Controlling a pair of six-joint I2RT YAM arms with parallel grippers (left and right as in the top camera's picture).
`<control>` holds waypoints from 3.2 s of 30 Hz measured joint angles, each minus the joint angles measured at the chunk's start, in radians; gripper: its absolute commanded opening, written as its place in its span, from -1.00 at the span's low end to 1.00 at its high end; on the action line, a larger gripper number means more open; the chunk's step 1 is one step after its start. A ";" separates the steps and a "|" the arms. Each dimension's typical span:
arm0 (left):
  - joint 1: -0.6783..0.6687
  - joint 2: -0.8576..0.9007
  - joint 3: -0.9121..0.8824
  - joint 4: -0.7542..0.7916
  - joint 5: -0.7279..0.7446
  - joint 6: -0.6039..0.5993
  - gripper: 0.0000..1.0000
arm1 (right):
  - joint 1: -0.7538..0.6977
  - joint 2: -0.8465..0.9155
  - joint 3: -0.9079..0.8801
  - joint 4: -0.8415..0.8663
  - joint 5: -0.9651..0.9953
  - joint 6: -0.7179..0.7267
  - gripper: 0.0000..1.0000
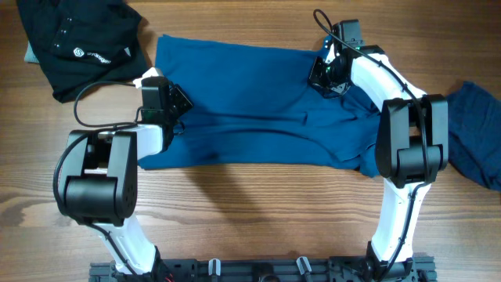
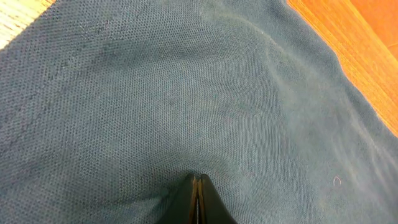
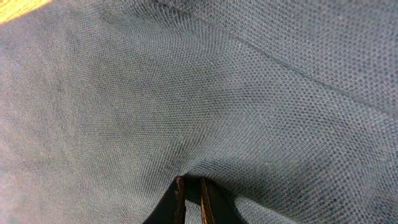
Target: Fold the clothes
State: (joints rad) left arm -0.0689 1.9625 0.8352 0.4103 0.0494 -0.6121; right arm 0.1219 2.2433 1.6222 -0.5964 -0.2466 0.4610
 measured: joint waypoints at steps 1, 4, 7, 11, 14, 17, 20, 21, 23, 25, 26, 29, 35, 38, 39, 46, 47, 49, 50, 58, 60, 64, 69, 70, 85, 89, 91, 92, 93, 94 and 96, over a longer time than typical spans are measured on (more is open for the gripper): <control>0.000 0.002 0.000 0.004 -0.003 0.000 -0.92 | 0.000 0.001 0.000 0.006 -0.001 0.000 -0.78; 0.000 0.011 0.000 0.029 -0.012 -0.005 -0.92 | 0.000 0.005 0.001 0.026 -0.008 0.007 -0.78; 0.000 0.029 0.007 0.056 -0.022 -0.023 -0.92 | 0.000 0.010 0.002 0.046 -0.016 0.007 -0.77; 0.000 0.066 0.058 0.058 -0.029 -0.037 -0.92 | 0.000 0.011 0.002 0.054 -0.019 0.007 -0.74; 0.000 0.089 0.097 0.039 -0.034 -0.039 -0.92 | 0.000 0.012 0.002 0.060 -0.020 0.007 -0.71; 0.000 0.104 0.130 0.017 -0.037 -0.041 -0.92 | 0.001 0.012 0.002 0.063 -0.022 0.006 -0.67; 0.000 0.109 0.137 0.016 -0.041 -0.041 -0.92 | 0.002 0.012 0.002 0.065 -0.023 -0.002 -0.55; 0.000 0.109 0.137 0.016 -0.043 -0.041 -0.92 | 0.002 0.012 0.002 0.067 -0.024 -0.007 -0.51; 0.000 0.109 0.139 0.008 -0.045 -0.041 -0.75 | 0.003 0.012 0.004 0.069 -0.027 -0.022 -0.24; 0.002 0.109 0.147 -0.011 -0.043 -0.039 -0.56 | 0.006 0.012 0.011 0.059 -0.032 -0.044 -0.17; 0.003 0.108 0.153 -0.019 -0.043 -0.039 -0.42 | 0.006 0.012 0.019 0.047 -0.034 -0.051 -0.08; 0.014 0.103 0.167 -0.034 -0.032 -0.016 -0.10 | 0.006 0.016 0.058 -0.037 -0.018 -0.075 0.46; 0.051 0.058 0.172 -0.098 -0.028 0.064 0.99 | -0.047 0.018 0.173 -0.206 0.016 -0.121 0.89; 0.072 0.026 0.159 -0.124 -0.035 0.095 0.99 | -0.079 0.012 0.251 -0.266 0.025 -0.152 0.99; 0.079 0.007 0.150 -0.142 -0.043 0.100 1.00 | -0.089 0.004 0.278 -0.288 0.029 -0.167 0.99; 0.092 -0.192 0.121 -0.217 -0.067 0.113 1.00 | -0.097 -0.134 0.337 -0.349 0.034 -0.202 0.99; 0.092 -0.235 0.121 -0.237 -0.067 0.114 0.99 | -0.096 -0.152 0.339 -0.367 0.034 -0.203 0.99; 0.092 -0.297 0.122 -0.266 -0.067 0.114 1.00 | -0.095 -0.176 0.341 -0.405 0.034 -0.206 0.99; 0.092 -0.338 0.122 -0.305 -0.068 0.114 0.99 | -0.095 -0.187 0.341 -0.433 0.034 -0.206 0.99; 0.092 -0.558 0.121 -0.490 -0.071 0.115 1.00 | -0.095 -0.256 0.341 -0.521 0.030 -0.198 0.99; 0.092 -0.597 0.123 -0.538 -0.060 0.118 0.99 | -0.095 -0.285 0.341 -0.544 0.024 -0.196 0.98; 0.092 -0.632 0.123 -0.618 0.001 0.119 0.99 | -0.095 -0.315 0.341 -0.578 0.018 -0.185 0.99; 0.092 -0.674 0.123 -0.674 0.039 0.121 0.99 | -0.095 -0.343 0.341 -0.657 0.018 -0.177 0.99; 0.092 -0.684 0.123 -0.694 0.043 0.121 0.99 | -0.095 -0.352 0.341 -0.682 0.018 -0.175 0.98; 0.091 -0.722 0.122 -1.109 0.246 0.126 0.96 | -0.084 -0.575 0.241 -1.006 0.068 -0.079 0.99; 0.072 -0.734 0.122 -1.176 0.268 0.156 0.99 | -0.041 -0.777 0.113 -0.999 0.074 -0.037 0.99; 0.047 -0.739 0.122 -1.186 0.274 0.168 0.99 | -0.004 -0.896 0.019 -0.970 0.076 -0.005 0.99; 0.029 -0.740 0.122 -1.188 0.278 0.173 0.99 | 0.010 -0.933 -0.021 -0.953 0.076 0.008 0.99; 0.014 -0.740 0.122 -1.189 0.278 0.176 0.99 | 0.024 -0.965 -0.059 -0.944 0.076 0.021 0.99; -0.008 -0.740 0.121 -1.189 0.282 0.182 0.99 | 0.043 -1.002 -0.119 -0.911 0.075 0.040 0.99; -0.049 -0.737 0.121 -1.189 0.285 0.185 0.96 | 0.071 -1.035 -0.222 -0.864 0.067 0.068 1.00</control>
State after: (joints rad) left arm -0.1181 1.2255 0.9558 -0.7792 0.3340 -0.4267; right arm 0.1932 1.2079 1.4002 -1.4609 -0.1795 0.5285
